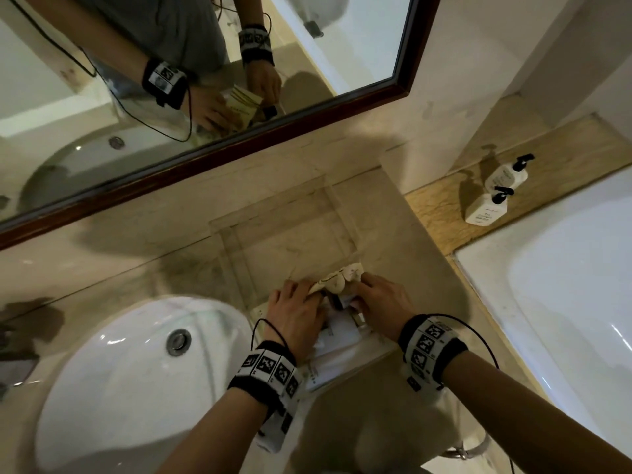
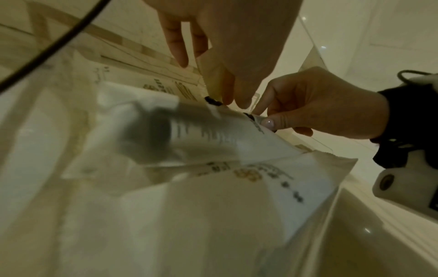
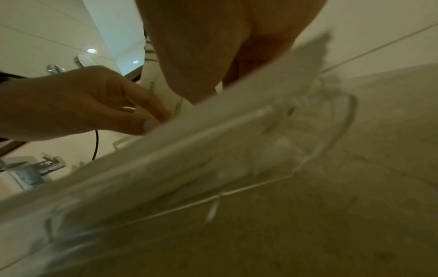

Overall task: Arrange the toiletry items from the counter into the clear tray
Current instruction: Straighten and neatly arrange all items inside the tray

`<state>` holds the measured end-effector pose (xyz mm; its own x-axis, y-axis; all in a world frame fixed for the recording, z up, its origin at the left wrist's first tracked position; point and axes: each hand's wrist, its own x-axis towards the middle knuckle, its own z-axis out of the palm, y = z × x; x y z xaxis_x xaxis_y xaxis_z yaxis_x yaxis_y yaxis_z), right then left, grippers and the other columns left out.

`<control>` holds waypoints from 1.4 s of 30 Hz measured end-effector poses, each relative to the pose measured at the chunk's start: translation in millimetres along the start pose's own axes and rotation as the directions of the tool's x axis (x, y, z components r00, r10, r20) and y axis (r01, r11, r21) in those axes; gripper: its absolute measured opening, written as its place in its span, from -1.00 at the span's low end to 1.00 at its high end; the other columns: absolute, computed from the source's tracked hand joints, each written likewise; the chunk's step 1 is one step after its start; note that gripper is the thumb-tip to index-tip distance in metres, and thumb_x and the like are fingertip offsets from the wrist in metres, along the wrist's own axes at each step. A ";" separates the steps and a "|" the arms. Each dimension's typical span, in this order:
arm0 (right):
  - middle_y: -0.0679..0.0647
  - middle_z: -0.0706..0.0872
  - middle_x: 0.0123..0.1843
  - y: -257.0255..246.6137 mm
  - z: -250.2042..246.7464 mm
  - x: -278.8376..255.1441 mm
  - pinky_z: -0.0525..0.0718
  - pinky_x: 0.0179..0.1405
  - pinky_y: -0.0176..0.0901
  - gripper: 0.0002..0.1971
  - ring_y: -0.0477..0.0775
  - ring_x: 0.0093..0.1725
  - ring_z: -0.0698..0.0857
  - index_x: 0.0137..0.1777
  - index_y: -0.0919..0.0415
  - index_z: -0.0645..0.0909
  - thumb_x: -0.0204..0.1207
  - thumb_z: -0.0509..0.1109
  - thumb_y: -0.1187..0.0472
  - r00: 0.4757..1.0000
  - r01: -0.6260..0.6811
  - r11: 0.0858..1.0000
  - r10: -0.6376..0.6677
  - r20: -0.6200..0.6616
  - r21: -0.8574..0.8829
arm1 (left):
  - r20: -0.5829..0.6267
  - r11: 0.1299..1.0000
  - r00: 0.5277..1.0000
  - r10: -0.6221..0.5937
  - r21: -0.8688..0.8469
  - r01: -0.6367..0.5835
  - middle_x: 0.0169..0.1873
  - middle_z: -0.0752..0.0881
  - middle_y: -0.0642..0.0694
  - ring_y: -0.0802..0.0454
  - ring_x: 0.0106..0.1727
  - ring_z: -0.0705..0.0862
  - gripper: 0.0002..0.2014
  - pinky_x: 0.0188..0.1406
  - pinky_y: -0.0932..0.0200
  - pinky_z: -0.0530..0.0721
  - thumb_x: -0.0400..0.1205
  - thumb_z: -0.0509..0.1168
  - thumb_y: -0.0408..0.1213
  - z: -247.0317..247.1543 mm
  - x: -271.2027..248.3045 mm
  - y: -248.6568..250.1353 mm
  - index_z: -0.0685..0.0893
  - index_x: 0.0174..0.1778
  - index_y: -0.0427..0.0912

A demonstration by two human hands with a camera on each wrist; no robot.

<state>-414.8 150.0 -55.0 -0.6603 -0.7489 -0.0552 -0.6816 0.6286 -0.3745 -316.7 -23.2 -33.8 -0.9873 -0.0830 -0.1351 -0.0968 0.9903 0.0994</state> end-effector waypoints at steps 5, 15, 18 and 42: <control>0.10 0.65 -0.05 -3.7 -6.4 2.1 0.57 -0.32 -0.03 -0.83 0.19 -0.12 0.66 0.06 0.11 0.64 0.48 0.41 0.19 0.994 -0.090 0.993 0.085 0.067 0.074 | 0.032 0.999 0.999 0.024 -0.026 -0.023 0.04 0.75 -0.14 -0.21 0.00 0.74 -0.64 -0.15 -0.02 0.69 0.31 0.50 0.06 5.3 -7.6 -7.1 0.79 -0.07 -0.05; 0.10 0.71 -0.09 1.1 -15.5 1.3 0.59 -0.24 -0.24 -0.84 0.12 -0.15 0.70 0.09 0.14 0.64 0.53 0.36 0.25 0.970 -0.242 0.904 0.237 0.058 0.354 | -0.031 0.997 0.997 0.066 -0.030 -0.067 -0.09 0.73 -0.11 -0.19 -0.06 0.69 -0.72 -0.20 0.00 0.66 0.48 0.18 -0.01 -7.4 -12.1 -8.1 0.75 -0.14 -0.03; -0.02 0.69 -0.33 -0.2 -35.6 -1.2 0.48 -0.43 -0.42 -0.86 -0.09 -0.39 0.64 0.09 0.05 0.59 0.60 0.32 0.05 0.916 -0.312 0.787 0.397 -0.051 0.531 | -0.073 0.984 0.983 0.170 0.064 -0.166 0.03 0.71 -0.13 -0.19 -0.01 0.67 -0.75 -0.10 -0.04 0.63 0.50 0.19 -0.11 -15.0 -0.9 4.2 0.75 -0.11 -0.08; 0.13 0.61 -0.12 0.6 -15.8 5.2 0.60 -0.37 -0.05 -0.89 0.21 -0.23 0.62 -0.10 0.16 0.60 0.41 0.43 0.23 0.959 -0.239 0.960 0.257 -0.123 0.145 | 0.183 0.983 0.969 0.168 -0.103 -0.151 0.59 0.31 -0.27 -0.24 0.55 0.40 -0.41 0.51 -0.18 0.41 0.60 0.09 0.03 9.3 -28.1 15.5 0.30 0.55 -0.12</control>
<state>-423.7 149.9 -40.9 -0.8469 -0.5305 -0.0350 -0.4512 0.7519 -0.4807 -289.2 -4.5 -37.7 -0.9497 0.1058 -0.2946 0.0406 0.9748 0.2192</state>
